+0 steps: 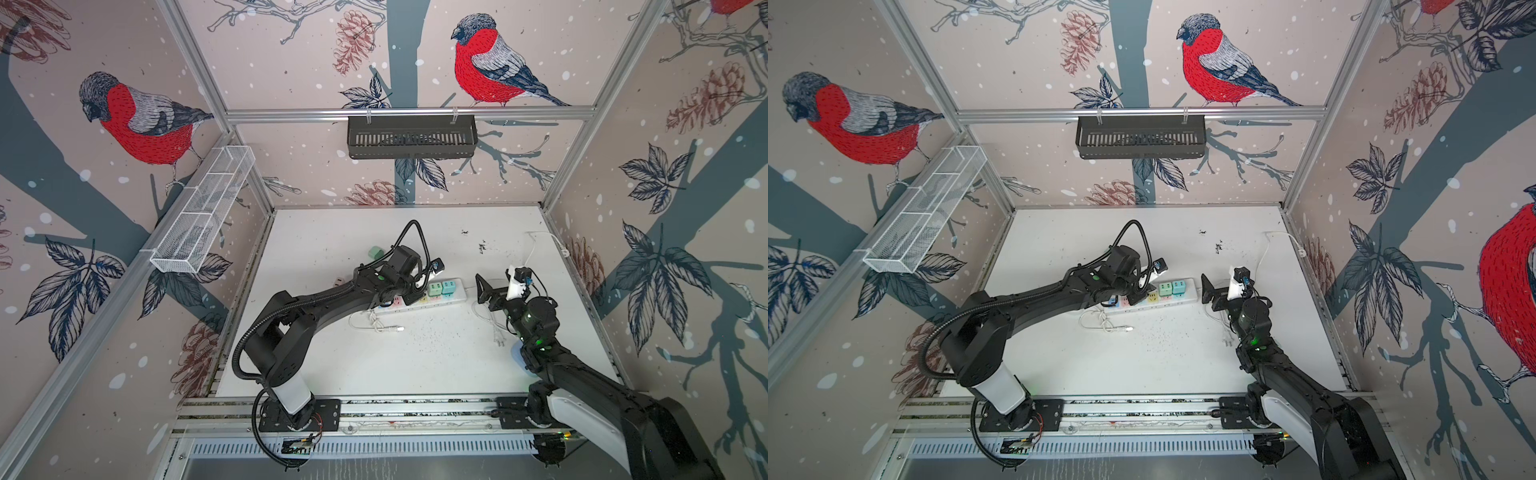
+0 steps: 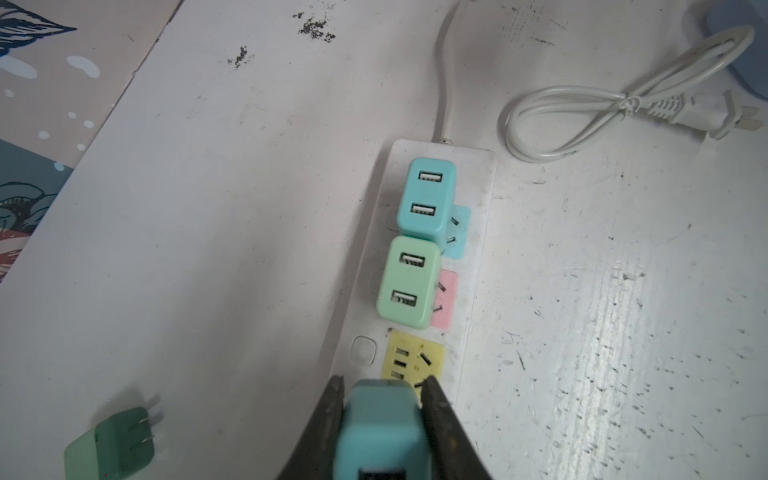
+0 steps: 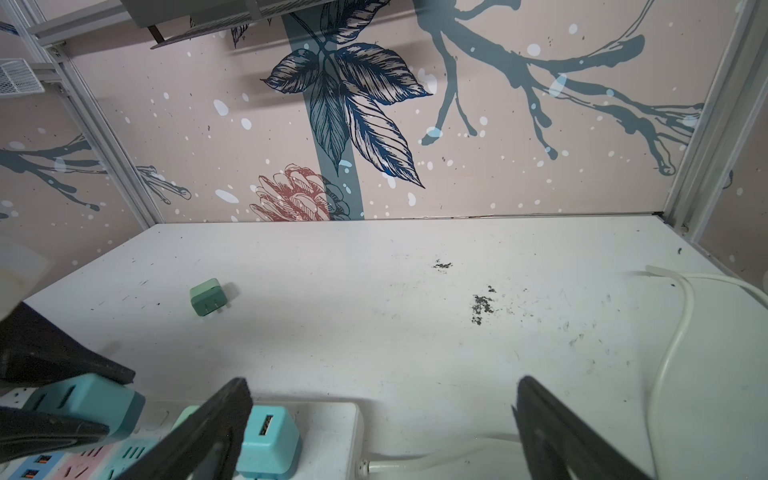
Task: Insert the plug
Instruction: 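Lower the teal adapter into the socket beside the light-green adapter with the left gripper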
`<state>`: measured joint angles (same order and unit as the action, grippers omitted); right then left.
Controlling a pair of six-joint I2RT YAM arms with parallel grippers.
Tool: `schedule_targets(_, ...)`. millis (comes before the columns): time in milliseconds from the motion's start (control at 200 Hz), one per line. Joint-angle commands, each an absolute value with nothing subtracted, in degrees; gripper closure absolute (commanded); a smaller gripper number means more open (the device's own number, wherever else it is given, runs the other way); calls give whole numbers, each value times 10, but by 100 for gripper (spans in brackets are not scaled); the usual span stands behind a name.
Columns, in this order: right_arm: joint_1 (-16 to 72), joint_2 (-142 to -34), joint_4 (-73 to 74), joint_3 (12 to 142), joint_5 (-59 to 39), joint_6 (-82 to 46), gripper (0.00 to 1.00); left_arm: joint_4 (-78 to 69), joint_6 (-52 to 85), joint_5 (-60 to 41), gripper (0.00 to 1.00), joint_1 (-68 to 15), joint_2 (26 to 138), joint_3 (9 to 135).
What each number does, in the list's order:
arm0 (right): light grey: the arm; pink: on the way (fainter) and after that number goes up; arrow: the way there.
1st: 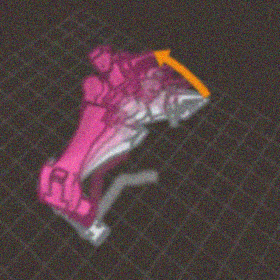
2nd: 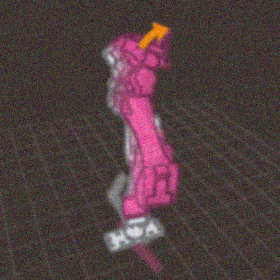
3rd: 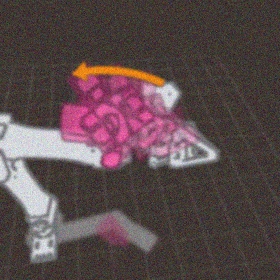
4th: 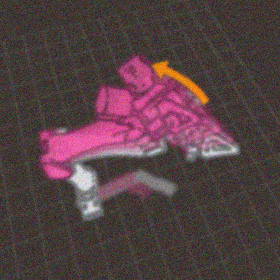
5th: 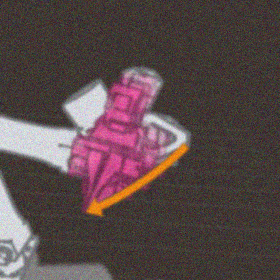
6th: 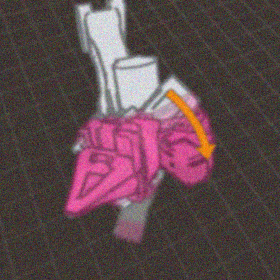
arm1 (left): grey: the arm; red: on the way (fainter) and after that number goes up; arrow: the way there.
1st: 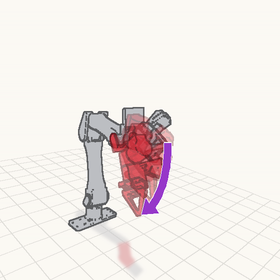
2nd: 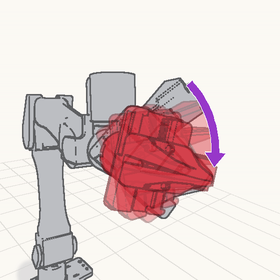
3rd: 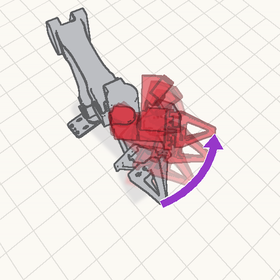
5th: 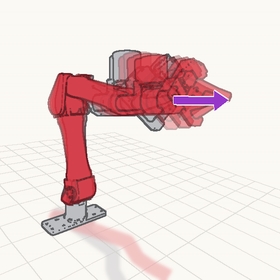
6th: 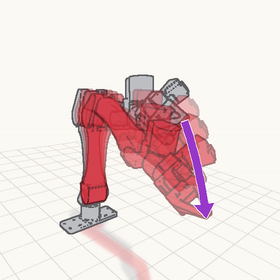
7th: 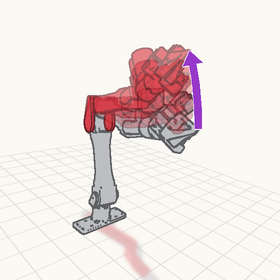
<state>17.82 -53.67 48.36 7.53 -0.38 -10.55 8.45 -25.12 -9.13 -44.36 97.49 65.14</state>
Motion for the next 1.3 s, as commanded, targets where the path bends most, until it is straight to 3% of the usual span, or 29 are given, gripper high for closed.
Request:
schedule_targets(0, 178, -534, 509, 74, 8, -114, 0, 104, -280, -131, 100, -442, 986, 669)
schedule_targets(1296, 179, -518, 518, 61, 2, -111, 0, 108, -346, -189, 100, -421, 1080, 707)
